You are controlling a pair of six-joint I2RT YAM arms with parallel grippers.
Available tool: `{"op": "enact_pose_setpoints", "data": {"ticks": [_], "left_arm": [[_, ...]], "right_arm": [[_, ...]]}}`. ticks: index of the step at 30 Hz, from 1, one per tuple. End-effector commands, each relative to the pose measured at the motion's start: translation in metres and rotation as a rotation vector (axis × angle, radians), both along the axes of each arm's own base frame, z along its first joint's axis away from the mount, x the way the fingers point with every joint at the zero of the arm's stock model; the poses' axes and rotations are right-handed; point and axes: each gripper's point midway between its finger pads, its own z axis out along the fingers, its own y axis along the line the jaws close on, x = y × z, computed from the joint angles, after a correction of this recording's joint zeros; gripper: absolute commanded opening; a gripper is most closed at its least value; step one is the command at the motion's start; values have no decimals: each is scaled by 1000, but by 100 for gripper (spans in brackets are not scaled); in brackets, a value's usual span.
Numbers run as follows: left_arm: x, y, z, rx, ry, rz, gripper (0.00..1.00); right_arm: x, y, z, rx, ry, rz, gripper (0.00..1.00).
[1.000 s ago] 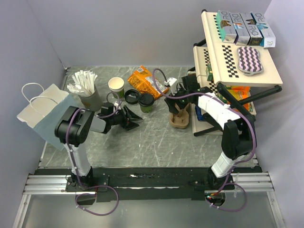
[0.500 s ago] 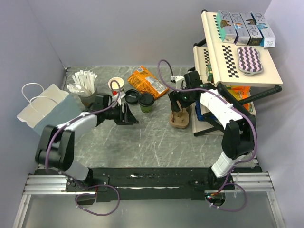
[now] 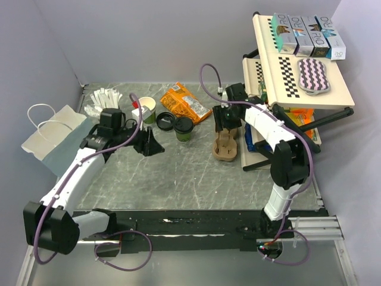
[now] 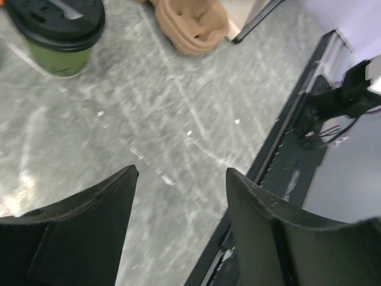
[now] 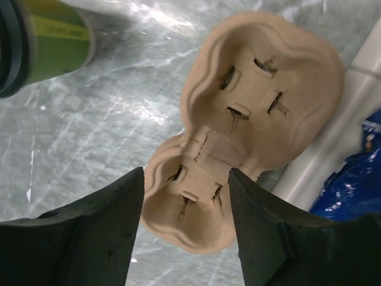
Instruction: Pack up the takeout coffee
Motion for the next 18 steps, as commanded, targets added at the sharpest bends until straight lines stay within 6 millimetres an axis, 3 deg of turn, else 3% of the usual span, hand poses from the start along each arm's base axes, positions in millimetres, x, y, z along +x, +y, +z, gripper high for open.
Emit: {"op": "enact_pose_setpoints", "data": {"ticks": [1, 8, 14, 18], "left_arm": [[4, 21, 3, 73, -46, 32, 67], [20, 31, 22, 16, -82, 90, 68], [18, 36, 30, -10, -81, 127, 68], [13, 41, 28, -44, -58, 149, 69]], "right_arm": [[7, -3, -5, -7, 56, -141, 63], [7, -13, -17, -60, 85, -196, 61], [-8, -22, -36, -98, 130, -214, 59], [-6, -24, -39, -107, 128, -213, 58]]}}
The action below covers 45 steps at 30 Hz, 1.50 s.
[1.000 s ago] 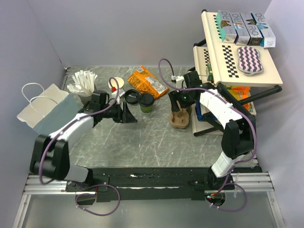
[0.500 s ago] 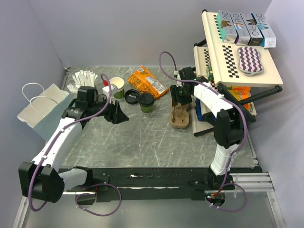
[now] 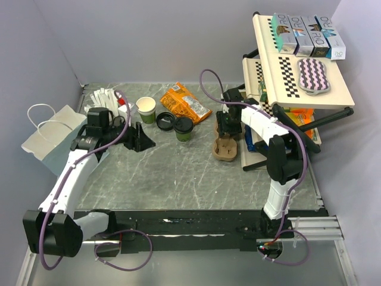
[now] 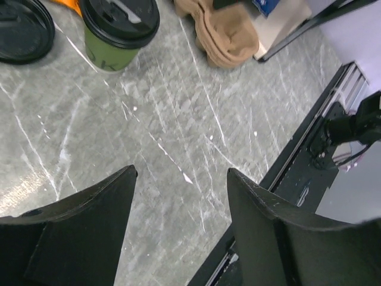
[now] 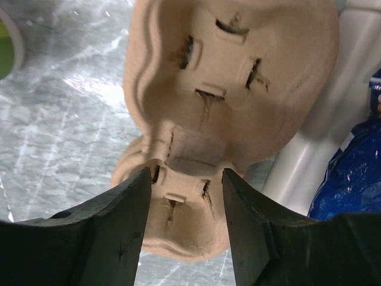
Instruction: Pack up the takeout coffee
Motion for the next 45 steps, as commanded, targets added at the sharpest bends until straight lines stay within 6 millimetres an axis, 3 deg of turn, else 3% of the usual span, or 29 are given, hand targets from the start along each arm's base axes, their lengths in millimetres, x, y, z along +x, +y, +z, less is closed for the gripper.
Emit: {"op": "enact_pose_setpoints", "data": {"ticks": [1, 8, 20, 31, 45], "left_arm": [[-2, 4, 19, -60, -53, 17, 69], [5, 16, 18, -104, -29, 76, 69], [3, 18, 11, -131, 9, 86, 69], [6, 26, 12, -137, 8, 118, 70], [3, 29, 12, -130, 10, 135, 70]], "right_arm": [[2, -8, 0, -25, -1, -40, 58], [12, -8, 2, 0, -3, -44, 57], [15, -1, -6, 15, 12, -38, 54], [4, 4, -10, -24, 20, -12, 49], [8, 1, -18, -47, 27, -3, 49]]}}
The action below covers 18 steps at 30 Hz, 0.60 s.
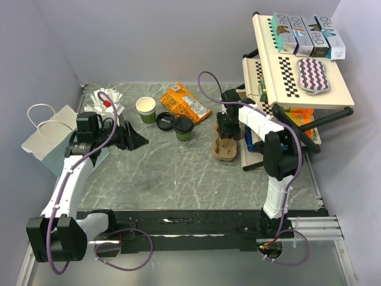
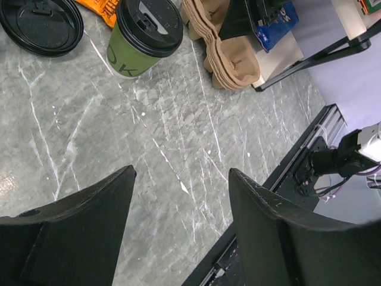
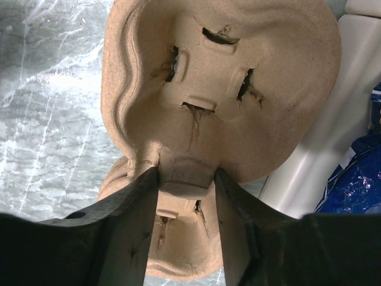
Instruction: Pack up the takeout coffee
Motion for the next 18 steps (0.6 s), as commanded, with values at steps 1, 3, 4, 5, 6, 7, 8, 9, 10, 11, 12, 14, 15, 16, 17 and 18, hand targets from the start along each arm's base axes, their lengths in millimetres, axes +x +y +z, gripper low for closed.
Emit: {"op": "enact_pose_setpoints", "data": {"ticks": [1, 3, 4, 5, 6, 7, 8, 9, 10, 11, 12, 14, 15, 16, 17, 18], "left_arm": [[-3, 0, 10, -8, -37, -4, 70], [-4, 1, 11, -8, -41, -3, 70], [-4, 1, 9, -9, -37, -4, 70], [-6, 1, 10, -11, -39, -6, 70], [-6, 0, 10, -15, -41, -9, 70], [-7, -1, 10, -20, -39, -13, 70], [-6, -1, 9, -23, -38, -12, 71], [-6, -2, 9, -25, -39, -16, 71], [-5, -2, 10, -30, -40, -15, 71], [-4, -2, 9, -31, -40, -16, 70], [-3, -2, 10, -33, -41, -18, 70], [0, -3, 10, -41, -42, -17, 70], [1, -3, 11, -45, -42, -17, 71], [2, -3, 11, -52, -35, -14, 70], [3, -4, 12, -56, -38, -17, 70], [4, -4, 12, -60, -34, -19, 71]], "right_arm": [[5, 3, 5, -4, -15, 3, 46], [7, 3, 14, 1, -34, 4, 45], [8, 4, 20, 6, -49, 7, 43], [9, 4, 29, 12, -69, 7, 43], [9, 4, 35, 16, -79, 10, 42], [10, 6, 42, 22, -95, 21, 39], [10, 8, 52, 39, -115, 30, 38], [9, 9, 58, 45, -125, 40, 35], [7, 8, 62, 46, -126, 44, 31], [6, 7, 67, 47, -132, 40, 28], [5, 7, 70, 50, -134, 43, 26], [4, 8, 76, 57, -150, 65, 15], [4, 7, 77, 52, -155, 69, 10], [4, 6, 79, 52, -161, 72, 0], [4, 6, 78, 49, -164, 79, 0], [4, 6, 79, 45, -168, 92, 0]]}}
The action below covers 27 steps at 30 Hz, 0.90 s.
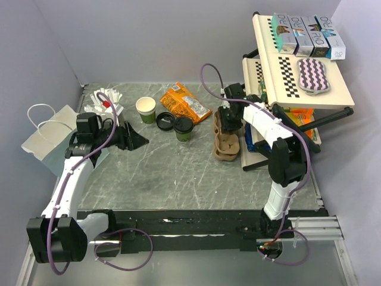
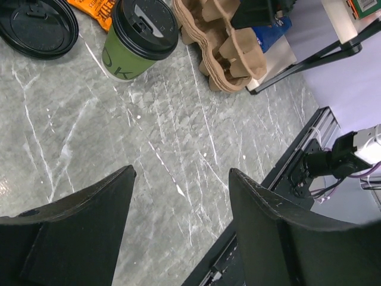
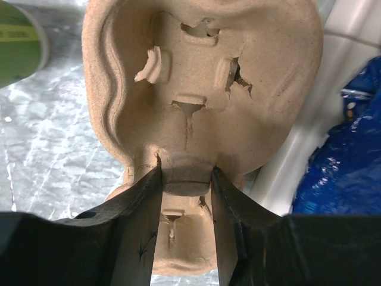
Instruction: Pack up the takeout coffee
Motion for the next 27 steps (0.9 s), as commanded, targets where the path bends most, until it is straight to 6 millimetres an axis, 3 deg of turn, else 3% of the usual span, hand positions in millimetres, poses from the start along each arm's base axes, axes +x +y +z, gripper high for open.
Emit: {"op": "enact_pose_setpoints", "data": {"ticks": [1, 6, 7, 8, 9, 10, 11, 12, 14, 18, 23, 27], "left_arm": [[6, -3, 13, -36, -35, -19, 70], [1, -3, 26, -2, -89, -53, 70], [1, -2, 43, 23, -147, -60, 70], [-5, 1, 42, 50, -120, -62, 70], [-1, 9, 46, 143, -206, -71, 70], [0, 14, 69, 202, -285, -58, 70], [-3, 21, 72, 276, -317, -62, 70], [3, 38, 92, 370, -374, 21, 70], [4, 57, 109, 500, -449, 78, 70], [6, 126, 152, 778, -487, 402, 71], [4, 185, 195, 922, -484, 678, 77], [1, 238, 214, 1029, -376, 871, 84]], "right_arm": [[6, 3, 42, 17, -104, 44, 0], [8, 13, 61, 49, -163, 158, 0], [6, 20, 69, 87, -177, 186, 0], [5, 24, 74, 106, -185, 207, 0], [5, 30, 82, 138, -199, 242, 0], [1, 39, 90, 188, -204, 281, 0], [-1, 43, 97, 202, -217, 311, 0], [-3, 44, 101, 214, -220, 320, 0], [-6, 49, 110, 237, -231, 359, 0], [-12, 51, 125, 256, -274, 408, 0], [-24, 63, 137, 357, -267, 439, 0], [-32, 76, 142, 434, -253, 494, 0]]}}
